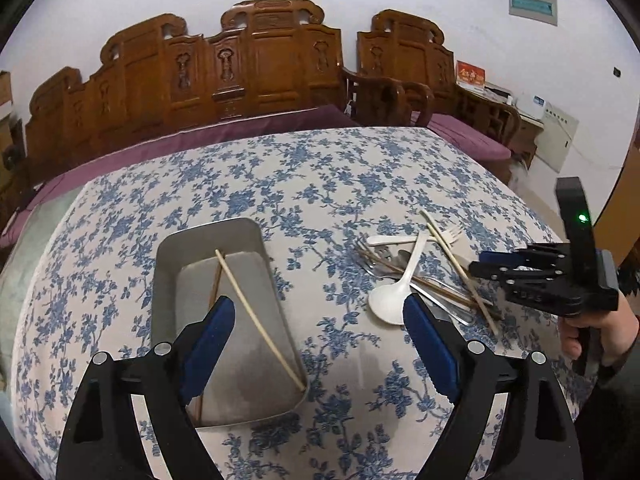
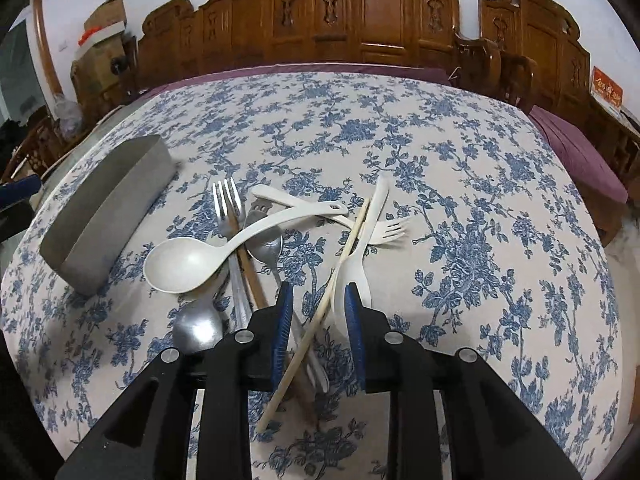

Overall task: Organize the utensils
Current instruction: 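Move the right gripper back to the pile and grasp a white plastic spoon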

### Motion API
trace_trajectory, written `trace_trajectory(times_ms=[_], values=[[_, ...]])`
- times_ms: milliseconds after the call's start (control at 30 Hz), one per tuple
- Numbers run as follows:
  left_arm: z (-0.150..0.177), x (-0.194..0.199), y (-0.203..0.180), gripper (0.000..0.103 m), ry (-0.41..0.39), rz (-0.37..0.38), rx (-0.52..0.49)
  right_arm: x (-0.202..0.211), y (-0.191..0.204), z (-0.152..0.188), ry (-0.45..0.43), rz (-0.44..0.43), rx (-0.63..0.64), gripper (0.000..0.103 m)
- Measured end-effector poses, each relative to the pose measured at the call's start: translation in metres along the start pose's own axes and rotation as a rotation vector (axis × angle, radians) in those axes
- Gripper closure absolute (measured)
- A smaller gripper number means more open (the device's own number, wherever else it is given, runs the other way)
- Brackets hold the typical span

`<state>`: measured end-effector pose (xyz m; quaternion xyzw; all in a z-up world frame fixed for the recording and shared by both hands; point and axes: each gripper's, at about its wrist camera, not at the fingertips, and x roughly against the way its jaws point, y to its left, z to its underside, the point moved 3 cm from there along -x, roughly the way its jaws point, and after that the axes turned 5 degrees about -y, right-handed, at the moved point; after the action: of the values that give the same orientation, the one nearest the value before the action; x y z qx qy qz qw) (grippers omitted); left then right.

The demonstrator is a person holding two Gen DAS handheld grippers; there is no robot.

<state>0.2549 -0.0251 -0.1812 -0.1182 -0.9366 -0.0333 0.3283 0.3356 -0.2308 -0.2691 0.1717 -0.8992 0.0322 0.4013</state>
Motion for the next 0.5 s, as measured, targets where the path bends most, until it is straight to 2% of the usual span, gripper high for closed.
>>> trace_trajectory(times_ms=[133, 267, 500], values=[[0.001, -0.005, -0.011, 0.020, 0.017, 0.001, -0.009, -0.011, -0.013, -0.003, 0.012, 0.023, -0.019, 0.074], [0.004, -0.012, -0.023, 0.020, 0.040, -0.007, -0.025, -0.020, -0.015, -0.005, 0.023, 0.005, -0.022, 0.074], [0.012, -0.029, -0.043, 0.020, 0.099, 0.003, 0.008, -0.030, -0.015, -0.003, 0.064, 0.005, 0.006, 0.074]])
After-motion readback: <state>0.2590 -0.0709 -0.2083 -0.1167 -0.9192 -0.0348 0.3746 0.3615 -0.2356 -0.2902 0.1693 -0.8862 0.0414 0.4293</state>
